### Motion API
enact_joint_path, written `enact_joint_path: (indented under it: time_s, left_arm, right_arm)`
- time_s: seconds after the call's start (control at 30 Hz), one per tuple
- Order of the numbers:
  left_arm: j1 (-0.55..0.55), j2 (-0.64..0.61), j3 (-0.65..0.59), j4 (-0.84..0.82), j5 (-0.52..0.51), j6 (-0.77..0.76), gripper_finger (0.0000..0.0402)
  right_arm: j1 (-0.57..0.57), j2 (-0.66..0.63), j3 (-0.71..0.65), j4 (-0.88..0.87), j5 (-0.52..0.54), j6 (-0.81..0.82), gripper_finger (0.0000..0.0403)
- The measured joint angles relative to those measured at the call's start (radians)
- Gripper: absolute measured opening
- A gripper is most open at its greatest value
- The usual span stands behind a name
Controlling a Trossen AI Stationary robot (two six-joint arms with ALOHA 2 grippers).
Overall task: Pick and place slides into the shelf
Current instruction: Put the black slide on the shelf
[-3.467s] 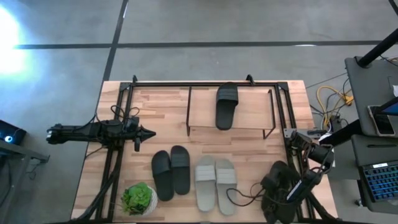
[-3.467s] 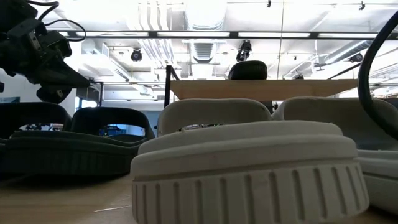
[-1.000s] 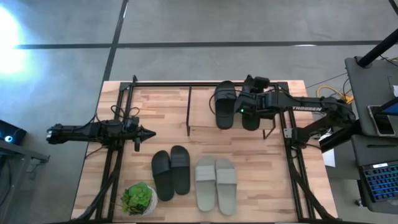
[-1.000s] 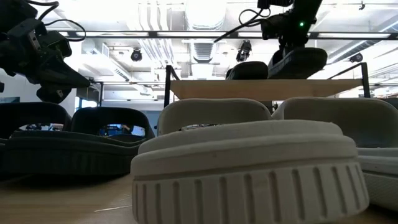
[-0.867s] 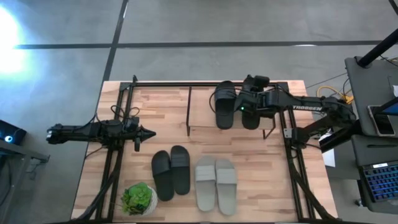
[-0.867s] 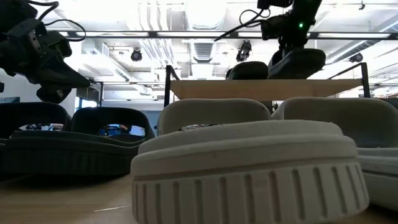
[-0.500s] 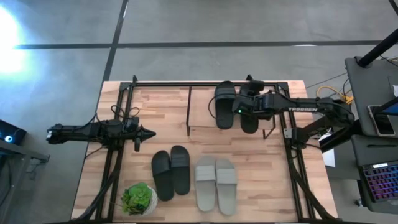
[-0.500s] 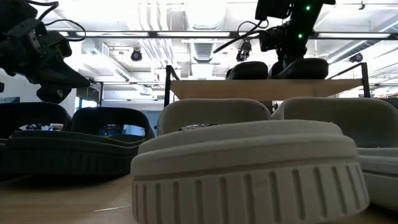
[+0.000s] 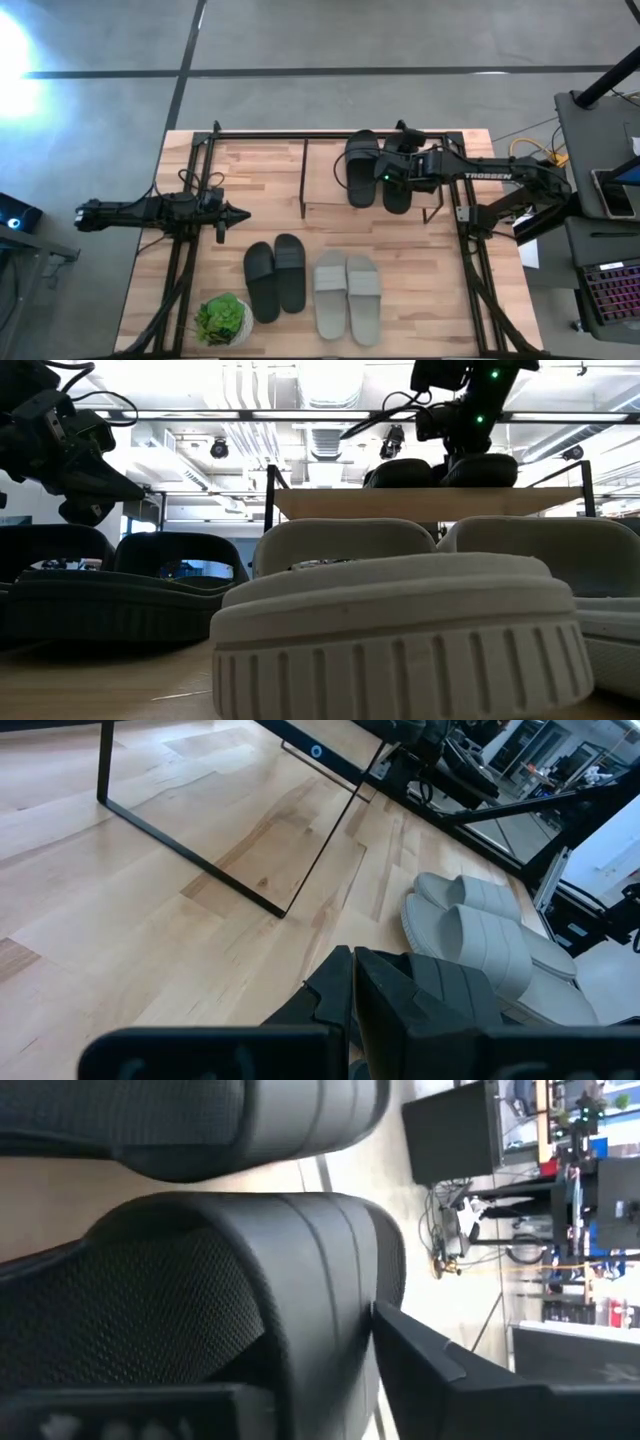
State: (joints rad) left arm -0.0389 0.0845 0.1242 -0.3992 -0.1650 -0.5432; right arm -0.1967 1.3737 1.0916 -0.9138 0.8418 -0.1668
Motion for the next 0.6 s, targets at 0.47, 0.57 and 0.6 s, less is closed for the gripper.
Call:
enact_joint_path:
  time_s: [0.47, 0.57, 0.6]
  left_arm:
    - [0.0, 0.0, 0.0, 0.0, 0.0, 0.0, 0.0]
    - [0.0, 0.0, 0.0, 0.0, 0.0, 0.0, 0.0]
    - [0.0, 0.0, 0.0, 0.0, 0.0, 0.0, 0.0]
  right_arm:
    - [0.002, -0.032, 0.057, -0.089, -0.012, 0.022, 0.0161]
    - [0.003, -0.031, 0.048, -0.105, -0.031, 0.064, 0.0162]
    - [0.006, -0.031, 0.048, -0.11, -0.037, 0.08, 0.0162]
